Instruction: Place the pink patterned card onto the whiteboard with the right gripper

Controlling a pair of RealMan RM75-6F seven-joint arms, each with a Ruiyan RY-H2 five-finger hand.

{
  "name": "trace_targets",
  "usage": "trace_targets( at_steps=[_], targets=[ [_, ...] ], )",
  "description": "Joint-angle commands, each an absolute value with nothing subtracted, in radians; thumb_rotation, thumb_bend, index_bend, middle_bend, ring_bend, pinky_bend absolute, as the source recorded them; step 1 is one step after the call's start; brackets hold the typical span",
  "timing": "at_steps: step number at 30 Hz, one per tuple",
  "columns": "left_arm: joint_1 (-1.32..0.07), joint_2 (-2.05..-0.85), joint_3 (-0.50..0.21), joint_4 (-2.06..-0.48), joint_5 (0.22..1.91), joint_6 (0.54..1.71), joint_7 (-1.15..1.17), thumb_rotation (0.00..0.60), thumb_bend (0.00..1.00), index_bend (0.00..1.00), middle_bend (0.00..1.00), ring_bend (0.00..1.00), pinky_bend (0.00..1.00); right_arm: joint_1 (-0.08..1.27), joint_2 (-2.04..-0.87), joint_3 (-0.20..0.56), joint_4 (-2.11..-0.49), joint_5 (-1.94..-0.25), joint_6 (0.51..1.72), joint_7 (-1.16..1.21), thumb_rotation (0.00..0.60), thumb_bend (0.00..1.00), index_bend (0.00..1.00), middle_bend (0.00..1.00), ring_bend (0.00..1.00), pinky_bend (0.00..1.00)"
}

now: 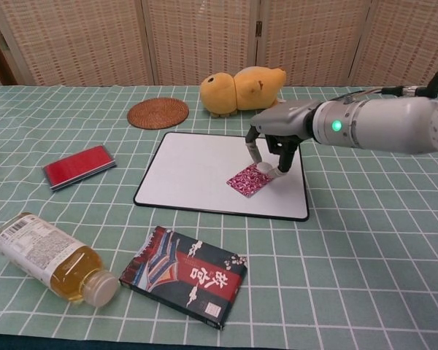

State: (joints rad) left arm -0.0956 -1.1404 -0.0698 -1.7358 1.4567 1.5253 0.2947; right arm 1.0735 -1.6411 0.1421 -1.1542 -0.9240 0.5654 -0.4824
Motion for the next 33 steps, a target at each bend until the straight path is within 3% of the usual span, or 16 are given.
trace_targets(
  at_steps=[1, 14, 21, 29, 33],
  targets=[
    [-0.096, -1.14, -0.069, -1.737, 1.456, 1.523, 0.297, 0.6, 0.28, 0.0, 0.01, 0.01, 0.0, 1.091, -1.656, 0.129, -1.14, -0.899, 0.559, -0.502, 0.6, 0.3, 0.47, 0.93, 0.96, 1.0],
    [-0.099, -1.139, -0.071, -1.738, 1.458, 1.521, 0.294, 0.6, 0.28, 0.0, 0.01, 0.01, 0.0, 1.089, -1.641, 0.113, -1.17, -0.904, 0.604, -0.477, 0.6, 0.3, 0.28, 0.93, 0.95, 1.0],
    [-0.099, -1.137, -0.075, -1.736, 1.454, 1.521, 0.293, 0.6, 0.28, 0.0, 0.01, 0.01, 0.0, 1.003, -1.538, 0.12, -1.279, -0.979, 0.754, -0.415, 0.6, 0.3, 0.27, 0.9, 0.94, 1.0],
    [-0.108, -1.141, -0.08, -1.737, 1.454, 1.514, 0.294, 0.6, 0.28, 0.0, 0.01, 0.01, 0.0, 0.854, -1.37, 0.073, -1.451, -1.042, 0.956, -0.419, 0.6, 0.31, 0.31, 0.77, 0.78, 0.99],
    [-0.115, -1.143, -0.084, -1.741, 1.454, 1.509, 0.294, 0.6, 0.28, 0.0, 0.01, 0.01, 0.0, 0.778, -1.292, 0.044, -1.537, -1.057, 1.037, -0.429, 0.6, 0.32, 0.32, 0.66, 0.64, 0.82]
  ],
)
